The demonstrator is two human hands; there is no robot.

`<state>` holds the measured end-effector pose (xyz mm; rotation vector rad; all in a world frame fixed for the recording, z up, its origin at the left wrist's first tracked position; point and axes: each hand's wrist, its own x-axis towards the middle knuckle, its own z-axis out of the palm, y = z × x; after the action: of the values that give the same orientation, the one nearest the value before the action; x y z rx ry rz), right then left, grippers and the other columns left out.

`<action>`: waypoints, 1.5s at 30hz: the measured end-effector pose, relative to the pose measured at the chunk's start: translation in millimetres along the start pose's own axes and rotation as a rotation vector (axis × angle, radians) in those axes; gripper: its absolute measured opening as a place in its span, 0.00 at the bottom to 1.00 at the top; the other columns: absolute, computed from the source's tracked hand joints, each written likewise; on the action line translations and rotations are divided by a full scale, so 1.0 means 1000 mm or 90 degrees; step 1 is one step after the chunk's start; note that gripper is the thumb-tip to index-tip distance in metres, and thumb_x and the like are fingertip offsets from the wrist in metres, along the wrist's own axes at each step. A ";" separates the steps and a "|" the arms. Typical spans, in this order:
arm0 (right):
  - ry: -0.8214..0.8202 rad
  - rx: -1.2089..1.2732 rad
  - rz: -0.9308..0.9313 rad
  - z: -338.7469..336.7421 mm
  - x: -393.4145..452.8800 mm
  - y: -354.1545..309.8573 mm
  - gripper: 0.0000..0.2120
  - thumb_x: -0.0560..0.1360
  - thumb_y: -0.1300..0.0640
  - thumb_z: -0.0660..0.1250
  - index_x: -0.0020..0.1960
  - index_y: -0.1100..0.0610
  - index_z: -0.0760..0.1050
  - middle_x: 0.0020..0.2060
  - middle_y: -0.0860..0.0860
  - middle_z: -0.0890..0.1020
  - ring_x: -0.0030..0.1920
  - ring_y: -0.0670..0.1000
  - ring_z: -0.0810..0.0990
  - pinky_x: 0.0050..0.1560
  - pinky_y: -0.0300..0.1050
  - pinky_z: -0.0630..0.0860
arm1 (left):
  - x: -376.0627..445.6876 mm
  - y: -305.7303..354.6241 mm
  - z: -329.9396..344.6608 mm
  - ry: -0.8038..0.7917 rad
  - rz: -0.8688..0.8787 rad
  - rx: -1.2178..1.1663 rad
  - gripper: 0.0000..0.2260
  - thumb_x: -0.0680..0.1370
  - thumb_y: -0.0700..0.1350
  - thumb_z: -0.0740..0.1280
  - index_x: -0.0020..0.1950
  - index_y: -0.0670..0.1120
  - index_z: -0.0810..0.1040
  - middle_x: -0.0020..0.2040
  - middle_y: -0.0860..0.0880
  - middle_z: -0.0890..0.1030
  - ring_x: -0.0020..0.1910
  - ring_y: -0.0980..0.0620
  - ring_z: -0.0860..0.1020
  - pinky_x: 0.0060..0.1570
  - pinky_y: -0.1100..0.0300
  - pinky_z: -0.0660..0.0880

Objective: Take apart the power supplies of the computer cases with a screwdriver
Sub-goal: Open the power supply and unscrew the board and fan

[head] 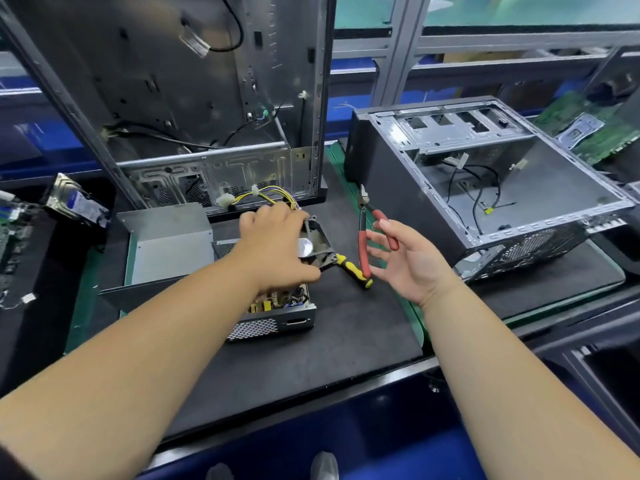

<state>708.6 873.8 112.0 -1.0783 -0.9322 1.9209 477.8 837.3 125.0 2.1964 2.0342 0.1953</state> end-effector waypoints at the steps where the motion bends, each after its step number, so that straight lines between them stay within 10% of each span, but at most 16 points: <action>1: 0.003 -0.015 0.000 0.001 0.000 0.001 0.12 0.68 0.49 0.71 0.46 0.48 0.69 0.44 0.46 0.78 0.56 0.51 0.77 0.60 0.54 0.74 | -0.007 -0.008 -0.004 0.012 -0.008 -0.006 0.42 0.60 0.67 0.66 0.73 0.55 0.65 0.59 0.51 0.68 0.62 0.47 0.66 0.60 0.50 0.57; 6: -0.033 -0.098 0.021 0.013 0.002 0.005 0.21 0.71 0.59 0.73 0.61 0.58 0.69 0.32 0.45 0.77 0.37 0.44 0.78 0.47 0.40 0.73 | -0.044 -0.041 -0.013 0.044 -0.088 -0.140 0.43 0.58 0.63 0.68 0.71 0.52 0.62 0.62 0.51 0.71 0.63 0.46 0.70 0.60 0.53 0.60; 11: -0.043 -0.312 0.057 0.031 0.000 0.002 0.28 0.67 0.59 0.71 0.64 0.70 0.76 0.46 0.56 0.77 0.48 0.52 0.73 0.46 0.42 0.67 | -0.068 -0.058 -0.008 0.011 -0.166 -0.316 0.44 0.59 0.57 0.71 0.71 0.63 0.53 0.66 0.48 0.69 0.62 0.41 0.72 0.64 0.42 0.70; 19: -0.056 -0.546 0.133 0.043 -0.002 -0.004 0.25 0.59 0.58 0.64 0.56 0.57 0.82 0.41 0.56 0.76 0.45 0.53 0.72 0.40 0.44 0.66 | -0.079 -0.071 0.009 0.060 -0.098 -0.394 0.41 0.60 0.51 0.73 0.70 0.55 0.58 0.61 0.54 0.62 0.63 0.54 0.64 0.66 0.55 0.65; 31: -0.065 -1.288 -0.156 0.071 -0.041 -0.029 0.22 0.66 0.39 0.68 0.57 0.46 0.75 0.50 0.44 0.75 0.52 0.52 0.76 0.47 0.47 0.76 | -0.063 -0.051 0.018 0.168 -0.108 -0.466 0.37 0.68 0.50 0.74 0.73 0.50 0.62 0.62 0.55 0.64 0.66 0.53 0.65 0.67 0.58 0.63; 45: -0.206 -1.386 -0.170 0.089 -0.037 -0.021 0.26 0.67 0.42 0.69 0.64 0.42 0.76 0.52 0.41 0.73 0.55 0.49 0.75 0.47 0.47 0.78 | -0.070 -0.050 0.024 0.137 -0.030 -0.473 0.37 0.62 0.51 0.64 0.72 0.54 0.62 0.59 0.57 0.62 0.60 0.53 0.66 0.61 0.57 0.67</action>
<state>648.4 831.3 177.9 -1.3177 -3.2273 0.1057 428.4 770.8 91.7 1.7011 1.6974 1.0285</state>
